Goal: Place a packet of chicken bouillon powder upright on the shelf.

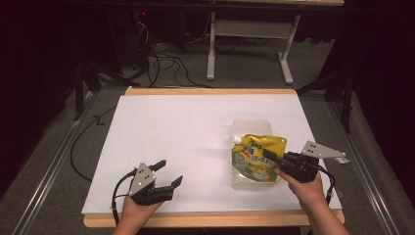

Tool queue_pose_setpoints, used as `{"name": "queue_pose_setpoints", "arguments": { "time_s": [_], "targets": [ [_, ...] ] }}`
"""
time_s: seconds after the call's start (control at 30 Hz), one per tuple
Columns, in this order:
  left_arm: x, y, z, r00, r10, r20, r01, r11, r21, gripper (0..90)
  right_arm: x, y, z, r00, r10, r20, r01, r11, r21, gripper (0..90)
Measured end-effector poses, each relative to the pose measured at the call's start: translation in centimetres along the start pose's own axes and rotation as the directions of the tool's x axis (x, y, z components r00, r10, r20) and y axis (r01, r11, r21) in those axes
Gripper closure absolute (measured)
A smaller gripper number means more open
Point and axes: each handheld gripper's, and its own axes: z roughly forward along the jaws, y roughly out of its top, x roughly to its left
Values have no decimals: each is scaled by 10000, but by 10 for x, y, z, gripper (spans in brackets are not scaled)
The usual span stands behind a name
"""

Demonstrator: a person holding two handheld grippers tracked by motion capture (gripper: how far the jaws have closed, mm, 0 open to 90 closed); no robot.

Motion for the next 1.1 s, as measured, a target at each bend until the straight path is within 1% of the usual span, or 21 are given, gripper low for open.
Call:
{"name": "queue_pose_setpoints", "arguments": {
  "time_s": [0.3, 0.4, 0.47, 0.5, 0.53, 0.57, 0.6, 0.63, 0.67, 0.7, 0.8, 0.83, 0.87, 0.9, 0.93, 0.97, 1.0, 1.03, 1.07, 1.1],
  "targets": [
    [0, 0, 2, 10000, 0, 45, 0, 10000, 54, 250, -6, -9, -6, 9996, 230, 182, -227, 9996, -141, 879],
    [-1, -1, 2, 10000, 1, 63, -1, 10000, 57, 250, -6, -10, -6, 9997, 144, 203, -141, 9998, -170, 868],
    [-1, -1, 2, 10000, 14, 69, -15, 10000, 65, 250, -4, -8, -7, 9992, -23, 398, 26, 10000, -75, 811],
    [-1, -1, 2, 10000, 14, 69, -15, 10000, 65, 250, -4, -8, -7, 9992, -23, 398, 26, 10000, -75, 811],
    [-1, -1, 2, 10000, 8, 76, -8, 10000, 66, 250, -4, -7, -8, 9993, -54, 361, 56, 10000, -53, 754],
    [-1, -1, 2, 10000, 8, 76, -8, 10000, 66, 249, -4, -7, -8, 9993, -54, 361, 56, 10000, -53, 754],
    [-1, -1, 2, 9999, 14, 104, -15, 10000, 77, 250, -3, -4, -8, 9991, -148, 409, 149, 9999, -23, 649],
    [-1, -1, 2, 9999, 14, 104, -15, 10000, 77, 250, -3, -4, -8, 9991, -148, 409, 149, 9999, -23, 649],
    [-1, -1, 2, 9999, 23, 103, -25, 9999, 103, 250, -1, 1, -10, 9984, -261, 502, 258, 9996, 72, 568],
    [-1, -1, 2, 9999, 23, 103, -25, 9999, 103, 249, -1, 1, -10, 9984, -261, 502, 258, 9996, 72, 568],
    [-1, -1, 2, 9999, 17, 106, -18, 10000, 78, 250, 3, 7, -11, 9960, -543, 703, 536, 9985, 125, 440],
    [-1, -1, 2, 9999, 12, 102, -13, 10000, 67, 249, 5, 10, -12, 9935, -734, 867, 730, 9973, 77, 346],
    [-1, -1, 2, 9999, 7, 102, -7, 10000, 58, 249, 6, 12, -13, 9927, -758, 940, 758, 9971, 38, 295],
    [-1, -1, 2, 9999, 7, 102, -7, 10000, 58, 249, 6, 12, -13, 9927, -758, 940, 758, 9971, 38, 295],
    [-1, -1, 1, 10000, 1, 93, -2, 10000, 56, 249, 8, 14, -15, 9893, -862, 1177, 865, 9963, 24, 179],
    [-1, -1, 1, 10000, 1, 93, -2, 10000, 56, 249, 8, 14, -15, 9893, -862, 1177, 865, 9963, 24, 179],
    [-1, -1, 1, 10000, -4, 93, 4, 10000, 59, 249, 9, 16, -16, 9871, -879, 1340, 883, 9961, 30, 139],
    [-1, -1, 1, 10000, -4, 93, 3, 10000, 59, 249, 11, 17, -19, 9835, -949, 1539, 956, 9954, 31, 101],
    [-1, -1, 1, 10000, -7, 93, 6, 10000, 68, 249, 12, 19, -22, 9756, -1043, 1931, 1056, 9944, 40, 38],
    [-1, -1, 1, 10000, -7, 93, 6, 10000, 68, 249, 12, 19, -22, 9756, -1043, 1931, 1056, 9944, 40, 38]
  ]
}}
